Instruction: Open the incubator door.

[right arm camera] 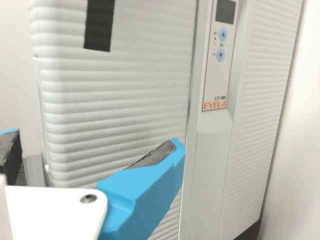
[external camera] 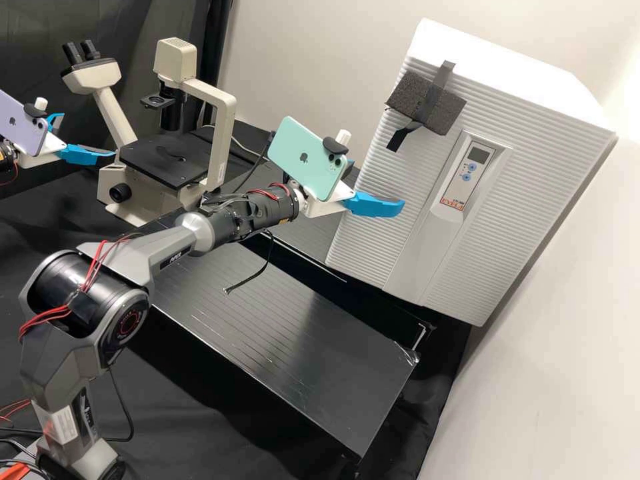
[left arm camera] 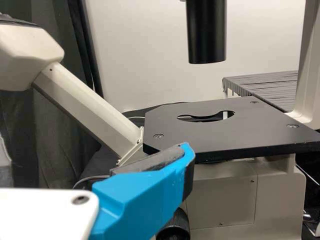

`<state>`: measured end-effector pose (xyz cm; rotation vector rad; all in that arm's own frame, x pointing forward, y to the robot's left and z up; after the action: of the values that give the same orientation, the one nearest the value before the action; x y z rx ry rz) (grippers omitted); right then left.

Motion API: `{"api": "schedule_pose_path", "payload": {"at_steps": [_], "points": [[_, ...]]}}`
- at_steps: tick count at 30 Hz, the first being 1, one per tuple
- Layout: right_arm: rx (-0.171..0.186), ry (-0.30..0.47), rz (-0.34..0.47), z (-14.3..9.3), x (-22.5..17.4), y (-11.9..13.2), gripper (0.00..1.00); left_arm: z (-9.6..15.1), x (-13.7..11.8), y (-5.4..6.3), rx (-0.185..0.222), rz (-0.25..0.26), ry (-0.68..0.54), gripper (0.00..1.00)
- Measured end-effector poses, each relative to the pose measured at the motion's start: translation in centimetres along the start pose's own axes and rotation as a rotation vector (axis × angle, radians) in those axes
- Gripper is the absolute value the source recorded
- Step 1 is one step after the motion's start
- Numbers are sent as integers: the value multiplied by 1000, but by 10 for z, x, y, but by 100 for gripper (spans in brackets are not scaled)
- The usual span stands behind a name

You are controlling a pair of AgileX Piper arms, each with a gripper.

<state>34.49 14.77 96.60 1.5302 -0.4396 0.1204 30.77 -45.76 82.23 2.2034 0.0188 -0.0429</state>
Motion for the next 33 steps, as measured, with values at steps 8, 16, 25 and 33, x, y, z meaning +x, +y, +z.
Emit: {"api": "schedule_pose_path", "payload": {"at_steps": [8, 16, 25, 33], "points": [[9, -7, 0, 1, 1, 1, 0, 0, 0, 0, 0, 0, 0, 100], [10, -2, -19, 1, 1, 0, 0, 0, 0, 0, 0, 0, 0, 100], [10, 0, -27, 1, 1, -1, 0, 0, 0, 0, 0, 0, 0, 100], [24, 2, -34, 3, 1, 2, 0, 0, 0, 0, 0, 0, 0, 100]]}}
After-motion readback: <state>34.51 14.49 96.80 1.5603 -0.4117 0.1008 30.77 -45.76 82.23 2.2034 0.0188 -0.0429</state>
